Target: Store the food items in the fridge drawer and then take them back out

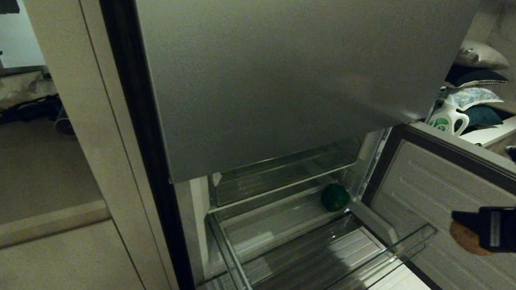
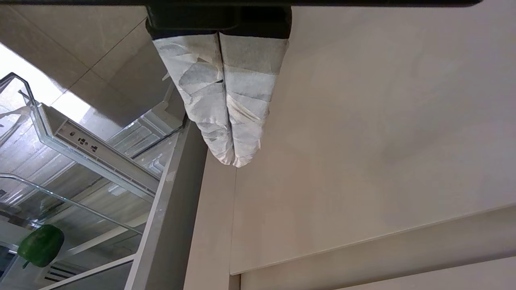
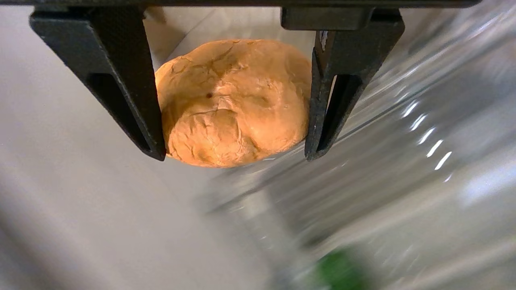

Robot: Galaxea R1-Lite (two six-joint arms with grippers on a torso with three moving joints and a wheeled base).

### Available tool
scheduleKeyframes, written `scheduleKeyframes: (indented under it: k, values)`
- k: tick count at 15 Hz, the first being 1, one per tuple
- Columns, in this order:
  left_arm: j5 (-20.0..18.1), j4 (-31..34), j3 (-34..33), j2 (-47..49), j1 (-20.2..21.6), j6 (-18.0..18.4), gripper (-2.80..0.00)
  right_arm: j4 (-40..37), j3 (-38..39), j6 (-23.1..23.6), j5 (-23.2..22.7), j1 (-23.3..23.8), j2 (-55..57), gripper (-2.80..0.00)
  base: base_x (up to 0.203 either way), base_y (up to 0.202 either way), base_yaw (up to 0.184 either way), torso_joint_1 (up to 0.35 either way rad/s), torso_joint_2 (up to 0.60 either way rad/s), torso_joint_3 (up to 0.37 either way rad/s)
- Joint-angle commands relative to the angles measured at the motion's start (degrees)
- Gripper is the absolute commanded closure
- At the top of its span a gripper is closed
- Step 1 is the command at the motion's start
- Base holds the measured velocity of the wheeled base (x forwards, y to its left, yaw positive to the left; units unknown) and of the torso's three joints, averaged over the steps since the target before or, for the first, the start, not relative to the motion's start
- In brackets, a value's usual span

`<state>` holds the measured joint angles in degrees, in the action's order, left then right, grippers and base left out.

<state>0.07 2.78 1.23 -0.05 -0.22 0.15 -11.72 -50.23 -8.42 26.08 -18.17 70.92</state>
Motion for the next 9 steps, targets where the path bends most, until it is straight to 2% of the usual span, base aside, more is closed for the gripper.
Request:
scheduleKeyframes:
  k: [1,3,6,9]
  values:
    - [0.01,0.03,0.0,0.05,-0.03,0.0,0.0,0.13,-3.21,4.93,-0.13,9.32,-7.66,0.0,0.0,0.0,0.0,0.0,0.0,0.0]
    - [0.01,0.03,0.0,0.05,-0.04,0.03,0.0,0.72,-7.29,9.66,-2.69,13.74,-13.37,0.0,0.0,0.0,0.0,0.0,0.0,0.0]
    - [0.01,0.03,0.0,0.05,-0.04,0.03,0.0,2.4,-10.54,12.74,-4.6,17.69,-21.49,0.0,0.0,0.0,0.0,0.0,0.0,0.0]
    - [0.01,0.03,0.0,0.05,0.01,0.03,0.0,2.58,-11.16,12.85,-4.67,27.71,-25.04,0.0,0.0,0.0,0.0,0.0,0.0,0.0]
